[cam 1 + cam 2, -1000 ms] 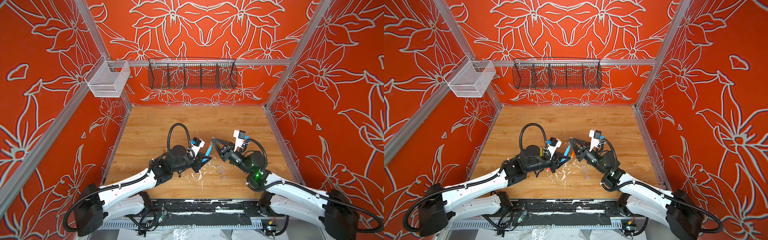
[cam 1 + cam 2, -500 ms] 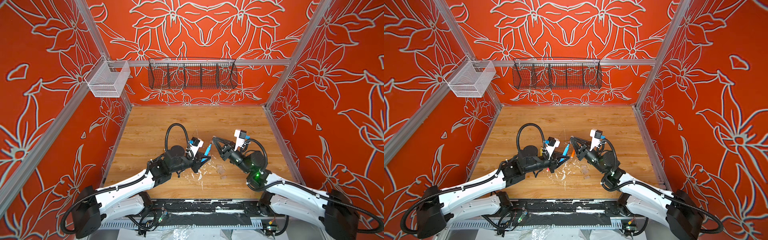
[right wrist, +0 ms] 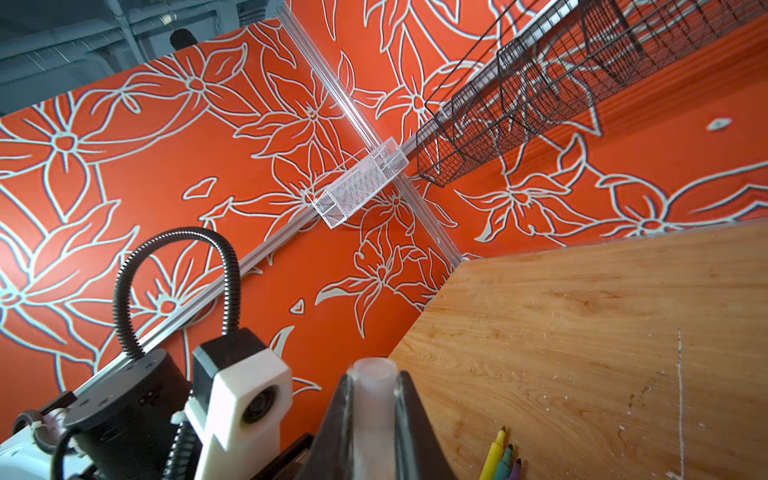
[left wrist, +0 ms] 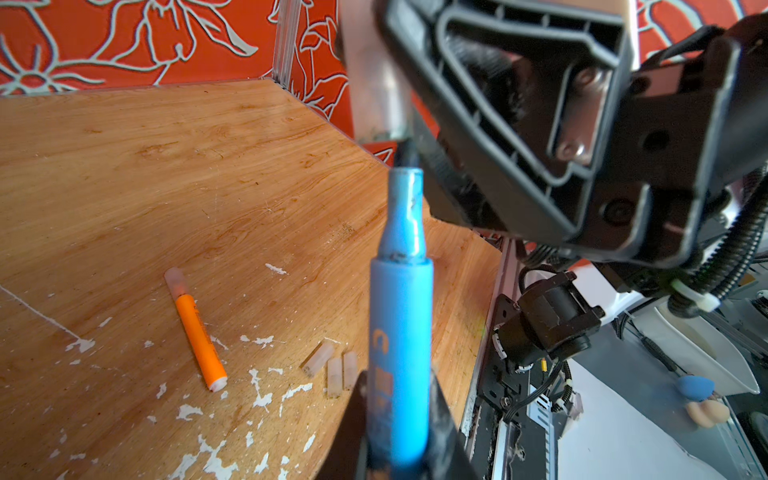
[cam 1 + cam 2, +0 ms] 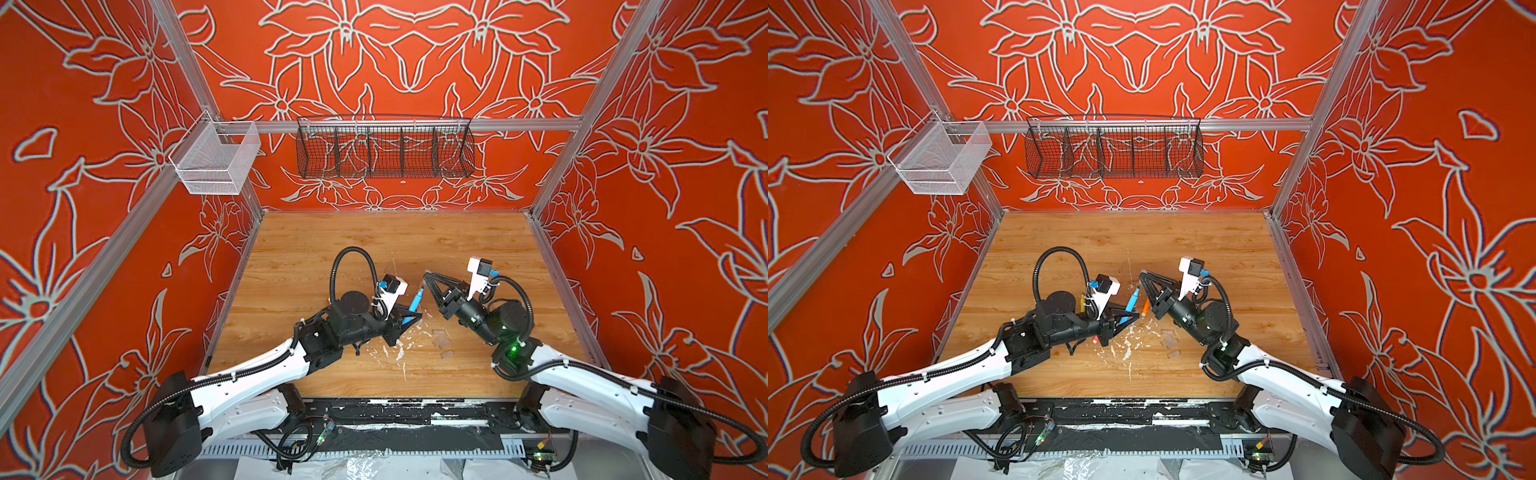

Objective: Insert the pens into the pen caps
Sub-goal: 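Align the held cap over the blue marker tip with the right gripper, then lower the cap onto the blue marker tip with the right gripper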

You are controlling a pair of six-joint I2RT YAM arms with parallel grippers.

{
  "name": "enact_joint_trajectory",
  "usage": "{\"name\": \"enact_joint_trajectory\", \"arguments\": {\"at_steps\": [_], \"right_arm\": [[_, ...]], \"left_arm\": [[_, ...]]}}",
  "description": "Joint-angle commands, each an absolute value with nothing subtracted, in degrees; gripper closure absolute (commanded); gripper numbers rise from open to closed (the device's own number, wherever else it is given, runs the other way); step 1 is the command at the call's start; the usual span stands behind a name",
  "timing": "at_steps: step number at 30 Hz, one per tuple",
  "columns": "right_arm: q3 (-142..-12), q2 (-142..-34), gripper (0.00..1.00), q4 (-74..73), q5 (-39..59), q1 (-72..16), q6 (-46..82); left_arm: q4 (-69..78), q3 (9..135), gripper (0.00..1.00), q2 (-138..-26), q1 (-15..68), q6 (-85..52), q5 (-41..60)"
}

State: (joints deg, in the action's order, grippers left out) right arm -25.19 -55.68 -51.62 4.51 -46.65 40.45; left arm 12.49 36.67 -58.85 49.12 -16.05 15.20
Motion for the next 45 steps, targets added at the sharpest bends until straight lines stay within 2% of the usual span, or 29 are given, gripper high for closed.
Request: {"name": "enact_joint_trajectory", "arguments": {"at_steps": [1, 22, 34, 45], "right_arm": [[-27.8, -54.9, 1.00, -52.9, 4.6, -47.1, 40.3], [-27.3, -60.1, 1.00, -57.7, 6.4, -48.3, 44.2], [-26.8, -63.0, 1.00, -59.3, 5.7, -50.1, 44.6], [-24.2, -64.7, 1.00, -62.8, 5.0, -51.8, 45.1]], "left_arm": [[13.2, 36.4, 1.00, -57.9, 49.2, -15.0, 15.6], [11.4, 35.6, 1.00, -57.0, 49.2, -14.1, 11.6], [10.7, 34.9, 1.00, -52.8, 49.2, -15.0, 9.7], [11.2, 39.7, 1.00, -55.5, 49.1, -19.0, 6.7]]}}
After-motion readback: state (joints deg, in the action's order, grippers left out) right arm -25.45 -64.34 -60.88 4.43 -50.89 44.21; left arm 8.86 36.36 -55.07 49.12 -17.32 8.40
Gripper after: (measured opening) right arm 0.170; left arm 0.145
